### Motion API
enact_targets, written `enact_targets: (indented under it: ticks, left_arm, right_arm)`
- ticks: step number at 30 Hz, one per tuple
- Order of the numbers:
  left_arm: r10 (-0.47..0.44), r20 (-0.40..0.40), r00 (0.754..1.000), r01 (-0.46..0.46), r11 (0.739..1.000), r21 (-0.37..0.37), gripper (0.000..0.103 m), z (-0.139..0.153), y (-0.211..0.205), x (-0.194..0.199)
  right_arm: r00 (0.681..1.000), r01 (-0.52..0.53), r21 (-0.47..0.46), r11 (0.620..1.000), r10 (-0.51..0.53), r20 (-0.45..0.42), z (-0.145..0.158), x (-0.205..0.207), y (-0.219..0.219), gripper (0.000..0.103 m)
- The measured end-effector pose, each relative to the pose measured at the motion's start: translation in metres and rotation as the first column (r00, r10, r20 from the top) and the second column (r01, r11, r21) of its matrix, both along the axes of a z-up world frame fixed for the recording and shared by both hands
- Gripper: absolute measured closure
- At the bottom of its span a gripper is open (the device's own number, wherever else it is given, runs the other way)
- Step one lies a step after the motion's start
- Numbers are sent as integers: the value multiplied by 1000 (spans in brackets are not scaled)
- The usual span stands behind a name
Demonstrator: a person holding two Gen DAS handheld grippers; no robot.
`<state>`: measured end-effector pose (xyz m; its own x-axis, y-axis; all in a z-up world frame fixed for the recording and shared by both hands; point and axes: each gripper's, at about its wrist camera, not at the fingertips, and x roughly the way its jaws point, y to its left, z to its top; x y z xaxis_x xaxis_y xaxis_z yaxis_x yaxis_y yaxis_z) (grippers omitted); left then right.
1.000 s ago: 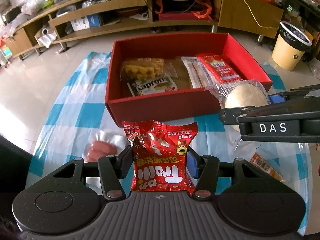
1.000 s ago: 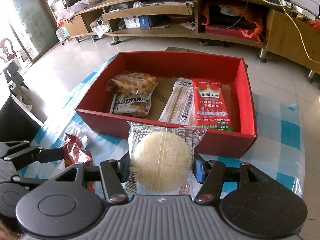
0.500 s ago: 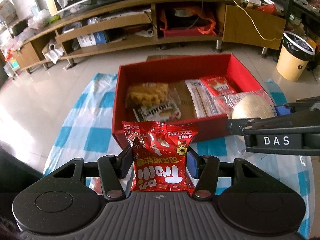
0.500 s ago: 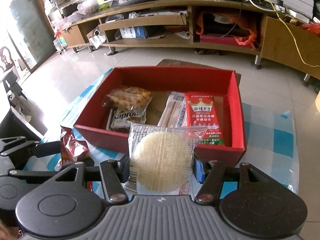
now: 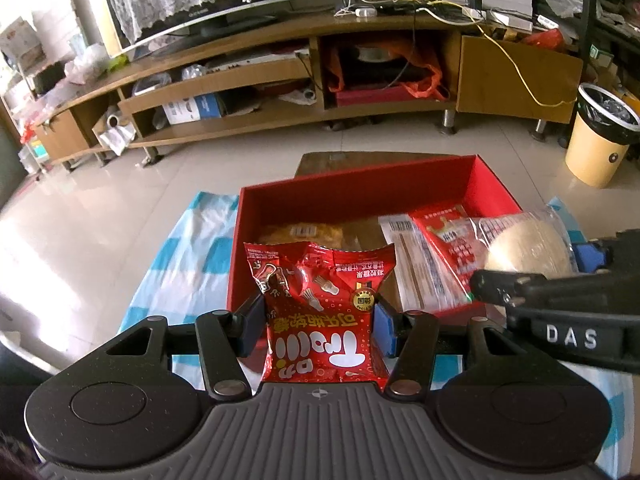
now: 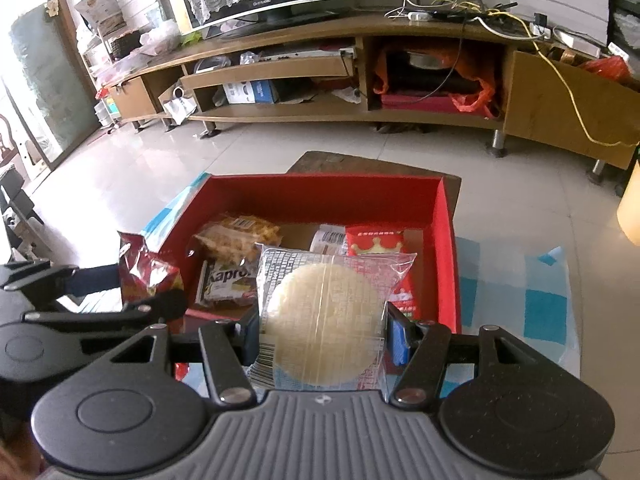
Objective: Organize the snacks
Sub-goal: 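Carry the bun bag and red snack bag over the red box with both tools, then lower both bags into the red box and open both tools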
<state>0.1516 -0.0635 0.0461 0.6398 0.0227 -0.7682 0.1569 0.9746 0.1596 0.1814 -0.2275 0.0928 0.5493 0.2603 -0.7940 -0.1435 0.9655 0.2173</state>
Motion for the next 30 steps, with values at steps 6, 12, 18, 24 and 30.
enact_targets:
  ticks: [6,12,18,24,30]
  left_arm:
    - [8,8,1000,-8,1000,12,41,-1,-5,20]
    - [22,13,1000,-22,1000,18,41,-2,-5,40]
    - [29,-6,1000,-29,999,27,41,-10,-6,56]
    - [40,-46,998,-39,999,27,40,-21,-3,68]
    - [48,-82,995,-46,999,29,39,-29,-4,76]
  right_arm:
    - [1000,27,-5,1000,-27,4,-1,15,-5,46]
    - [999,42,-21,999,-42,9,-4,29,-4,46]
    - [999,48,-31,998,-48,3,-12,46,0,46]
    - [998,55,-51,997,-57,-26,-26,60,-1,46]
    - [997,51,-53,997,-54,-55,-38,69,-2,46]
